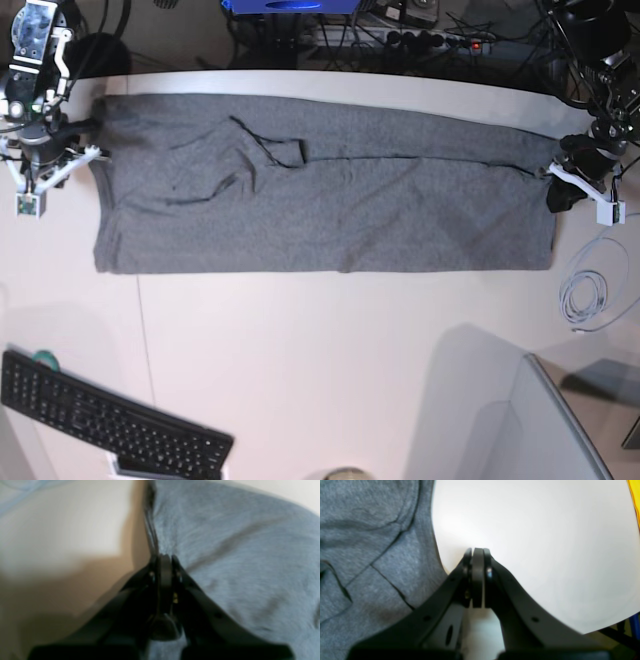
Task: Layout the t-shirt on the table in an organized manner, then fold the t-shirt properly
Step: 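Fold the shirt end with the left gripper toward the shirt's middle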
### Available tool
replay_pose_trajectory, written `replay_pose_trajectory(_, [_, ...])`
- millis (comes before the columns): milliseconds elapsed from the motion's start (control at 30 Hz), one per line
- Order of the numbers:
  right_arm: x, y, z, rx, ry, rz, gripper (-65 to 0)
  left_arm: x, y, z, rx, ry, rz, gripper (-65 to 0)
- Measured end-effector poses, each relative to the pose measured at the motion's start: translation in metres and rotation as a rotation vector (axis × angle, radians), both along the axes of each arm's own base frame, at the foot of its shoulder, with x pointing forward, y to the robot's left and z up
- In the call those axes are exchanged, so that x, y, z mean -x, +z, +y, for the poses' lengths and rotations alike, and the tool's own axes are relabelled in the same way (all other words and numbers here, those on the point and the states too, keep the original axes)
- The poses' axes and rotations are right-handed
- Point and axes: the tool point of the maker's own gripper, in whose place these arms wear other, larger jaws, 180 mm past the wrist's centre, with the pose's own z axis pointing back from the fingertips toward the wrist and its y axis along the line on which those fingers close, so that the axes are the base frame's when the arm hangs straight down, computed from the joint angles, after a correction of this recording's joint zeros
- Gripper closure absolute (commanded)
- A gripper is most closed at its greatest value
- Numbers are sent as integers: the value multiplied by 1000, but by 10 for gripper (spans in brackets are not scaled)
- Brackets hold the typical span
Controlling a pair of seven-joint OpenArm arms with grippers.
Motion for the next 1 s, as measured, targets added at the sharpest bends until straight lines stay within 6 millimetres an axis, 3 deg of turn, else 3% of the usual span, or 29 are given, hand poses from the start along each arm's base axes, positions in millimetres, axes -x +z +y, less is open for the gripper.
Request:
replay_pose_trajectory(200, [-1, 0, 0, -2, 0, -2, -2, 13, 31, -54, -50, -105, -87, 0])
replay_pose_trajectory(400, [-1, 1, 0, 0, 0, -4, -2, 9, 54, -118, -49, -256, -129, 0])
replay_pose_trajectory(533, [-2, 1, 0, 1, 0, -5, -2, 6, 57, -157, -19, -313, -134, 0])
replay_pose_trajectory(833, [-1, 1, -1, 2, 0, -3, -2, 5, 45, -276, 114, -617, -118, 0])
replay_pose_trajectory(1000, [-1, 2, -3, 5, -4, -4, -2, 5, 29, -307, 155, -698, -77, 0])
